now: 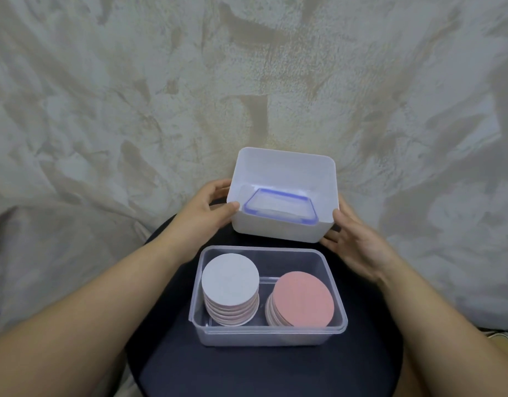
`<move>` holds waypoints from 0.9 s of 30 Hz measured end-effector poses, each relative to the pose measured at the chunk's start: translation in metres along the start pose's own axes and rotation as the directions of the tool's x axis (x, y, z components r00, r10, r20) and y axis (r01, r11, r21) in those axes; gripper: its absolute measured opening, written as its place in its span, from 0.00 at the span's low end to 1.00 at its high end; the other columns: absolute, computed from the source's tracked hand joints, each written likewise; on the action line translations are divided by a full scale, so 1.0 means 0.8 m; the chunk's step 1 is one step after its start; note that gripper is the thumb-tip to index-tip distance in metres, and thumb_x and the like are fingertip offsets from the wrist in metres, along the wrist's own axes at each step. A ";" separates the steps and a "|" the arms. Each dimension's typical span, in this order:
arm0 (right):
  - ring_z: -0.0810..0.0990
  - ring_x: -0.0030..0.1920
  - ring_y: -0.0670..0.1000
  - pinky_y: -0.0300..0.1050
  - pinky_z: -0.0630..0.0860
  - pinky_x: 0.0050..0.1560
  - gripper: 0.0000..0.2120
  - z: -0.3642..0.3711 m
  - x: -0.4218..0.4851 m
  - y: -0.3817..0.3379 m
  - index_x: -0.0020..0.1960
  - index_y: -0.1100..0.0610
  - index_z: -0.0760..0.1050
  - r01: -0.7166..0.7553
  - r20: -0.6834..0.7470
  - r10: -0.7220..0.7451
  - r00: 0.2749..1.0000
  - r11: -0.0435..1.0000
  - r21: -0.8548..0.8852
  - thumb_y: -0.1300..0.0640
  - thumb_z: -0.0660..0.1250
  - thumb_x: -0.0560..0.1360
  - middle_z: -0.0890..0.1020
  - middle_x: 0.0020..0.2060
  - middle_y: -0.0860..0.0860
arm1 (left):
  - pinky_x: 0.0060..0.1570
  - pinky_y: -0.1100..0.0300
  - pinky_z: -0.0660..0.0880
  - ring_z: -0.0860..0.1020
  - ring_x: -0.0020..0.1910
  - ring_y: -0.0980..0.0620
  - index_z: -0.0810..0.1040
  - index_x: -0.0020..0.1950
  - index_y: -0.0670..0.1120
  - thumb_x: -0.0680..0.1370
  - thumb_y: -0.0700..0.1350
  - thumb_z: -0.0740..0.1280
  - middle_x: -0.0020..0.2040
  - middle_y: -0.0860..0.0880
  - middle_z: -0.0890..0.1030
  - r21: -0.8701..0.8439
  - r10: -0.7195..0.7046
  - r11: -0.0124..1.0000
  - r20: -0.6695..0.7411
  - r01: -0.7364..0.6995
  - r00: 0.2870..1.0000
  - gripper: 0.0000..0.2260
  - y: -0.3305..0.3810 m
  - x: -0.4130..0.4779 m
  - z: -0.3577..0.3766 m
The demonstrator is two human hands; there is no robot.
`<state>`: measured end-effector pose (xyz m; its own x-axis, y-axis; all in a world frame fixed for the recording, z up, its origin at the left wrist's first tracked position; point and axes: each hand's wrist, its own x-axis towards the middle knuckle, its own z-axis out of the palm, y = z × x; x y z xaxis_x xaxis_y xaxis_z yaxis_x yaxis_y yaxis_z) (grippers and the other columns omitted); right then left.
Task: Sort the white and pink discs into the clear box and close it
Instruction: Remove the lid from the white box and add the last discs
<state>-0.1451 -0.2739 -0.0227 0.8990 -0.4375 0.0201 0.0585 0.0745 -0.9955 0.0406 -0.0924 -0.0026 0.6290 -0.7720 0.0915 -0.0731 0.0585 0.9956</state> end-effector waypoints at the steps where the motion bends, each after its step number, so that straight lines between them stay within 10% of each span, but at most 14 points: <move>1: 0.74 0.64 0.49 0.52 0.65 0.68 0.47 0.001 0.000 0.000 0.71 0.35 0.57 0.008 -0.002 -0.008 1.000 1.000 -0.002 0.36 0.76 0.57 0.73 0.66 0.41 | 0.57 0.59 0.75 0.78 0.54 0.60 0.71 0.63 0.50 0.78 0.36 0.62 0.62 0.52 0.75 -0.006 0.003 1.000 0.003 -0.003 1.000 0.15 0.001 -0.001 -0.001; 17: 0.77 0.56 0.49 0.44 0.76 0.49 0.27 0.026 -0.012 -0.033 0.68 0.36 0.65 0.194 -0.229 -0.187 0.955 0.981 0.005 0.50 0.62 0.70 0.78 0.61 0.41 | 0.58 0.68 0.69 0.71 0.62 0.64 0.67 0.63 0.60 0.69 0.46 0.64 0.68 0.56 0.69 0.147 0.181 0.971 0.068 -0.189 0.981 0.23 0.047 -0.016 0.004; 23: 0.80 0.53 0.49 0.50 0.77 0.54 0.31 0.025 -0.024 -0.036 0.66 0.36 0.67 0.188 -0.291 -0.185 0.939 0.982 -0.018 0.43 0.67 0.63 0.79 0.59 0.42 | 0.66 0.68 0.56 0.61 0.70 0.56 0.76 0.59 0.56 0.66 0.60 0.69 0.67 0.55 0.68 0.666 0.491 0.523 0.275 -0.532 0.827 0.22 0.054 -0.020 0.029; 27: 0.82 0.46 0.44 0.43 0.78 0.45 0.27 0.021 -0.029 -0.038 0.64 0.34 0.68 0.189 -0.336 -0.177 0.925 0.982 0.001 0.46 0.66 0.65 0.81 0.53 0.39 | 0.56 0.68 0.67 0.75 0.51 0.55 0.83 0.48 0.47 0.71 0.56 0.63 0.47 0.49 0.83 0.647 0.592 0.487 0.250 -0.587 0.766 0.16 0.055 -0.015 0.038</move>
<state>-0.1602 -0.2512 0.0085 0.6752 -0.7192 0.1640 0.2272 -0.0088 -0.9738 0.0067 -0.0997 0.0396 0.2453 -0.7147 0.6550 -0.9056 0.0723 0.4180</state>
